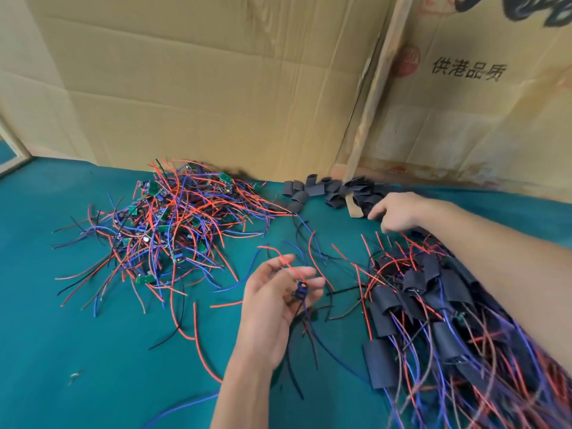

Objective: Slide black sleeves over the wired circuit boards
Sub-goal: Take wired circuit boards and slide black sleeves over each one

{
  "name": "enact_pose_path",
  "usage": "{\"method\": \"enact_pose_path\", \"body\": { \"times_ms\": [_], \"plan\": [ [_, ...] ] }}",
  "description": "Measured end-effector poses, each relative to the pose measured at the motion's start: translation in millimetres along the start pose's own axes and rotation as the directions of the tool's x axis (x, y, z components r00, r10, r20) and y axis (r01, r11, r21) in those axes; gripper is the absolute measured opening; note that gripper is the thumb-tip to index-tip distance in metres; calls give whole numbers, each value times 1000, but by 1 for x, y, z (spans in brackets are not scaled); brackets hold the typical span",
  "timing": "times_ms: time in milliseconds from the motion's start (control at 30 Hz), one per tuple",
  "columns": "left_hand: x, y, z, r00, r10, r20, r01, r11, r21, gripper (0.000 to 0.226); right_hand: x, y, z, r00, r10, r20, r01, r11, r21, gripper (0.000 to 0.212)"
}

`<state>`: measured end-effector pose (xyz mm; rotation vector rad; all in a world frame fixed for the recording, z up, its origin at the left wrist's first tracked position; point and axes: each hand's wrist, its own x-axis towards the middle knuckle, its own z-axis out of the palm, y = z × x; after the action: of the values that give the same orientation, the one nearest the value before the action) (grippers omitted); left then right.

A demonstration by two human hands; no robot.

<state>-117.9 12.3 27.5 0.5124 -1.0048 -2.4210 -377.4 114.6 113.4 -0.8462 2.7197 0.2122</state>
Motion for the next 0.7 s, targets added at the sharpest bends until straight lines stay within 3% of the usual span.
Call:
{"method": "enact_pose_path", "body": {
  "times_ms": [100, 200, 300, 400, 467, 533, 600, 633, 700],
  "plan": [
    [1, -1, 1, 1000, -4, -10, 4, 999, 43, 33, 13, 1, 14, 999, 39, 8, -39, 998, 48, 53],
    [-1, -1, 2, 1000, 17, -6, -17, 997, 75, 19, 15, 1, 16, 998, 60, -22, -59, 995, 75, 51],
    [-2, -3, 1, 999, 49, -7, -47, 988, 149, 18, 4, 0, 7, 996, 70, -56, -63, 990, 123, 44],
    [-2, -3, 0, 997, 75, -6, -73, 978, 194, 19, -24, -7, -15, 994, 13, -112, 19, 959, 282, 29],
    [-1, -4, 0, 996, 91, -13, -86, 973, 215, 19, -56, -21, -20, 988, -61, -139, 119, 881, 457, 17],
    [-1, -5, 1, 994, 110, -16, -103, 966, 237, 20, -93, -41, -13, 962, -265, -59, 252, 787, 563, 16],
    [-1, -6, 2, 992, 125, 15, -125, 959, 256, 19, -125, -62, 0, 873, -483, 65, 308, 649, 696, 19],
    [-2, -6, 3, 990, 132, 42, -139, 955, 262, 18, -134, -71, 7, 834, -546, 83, 309, 586, 749, 21],
    [-2, -7, 3, 984, 160, 83, -176, 949, 263, 22, -143, -81, 19, 825, -565, 27, 323, 510, 797, 23]
  ]
}}
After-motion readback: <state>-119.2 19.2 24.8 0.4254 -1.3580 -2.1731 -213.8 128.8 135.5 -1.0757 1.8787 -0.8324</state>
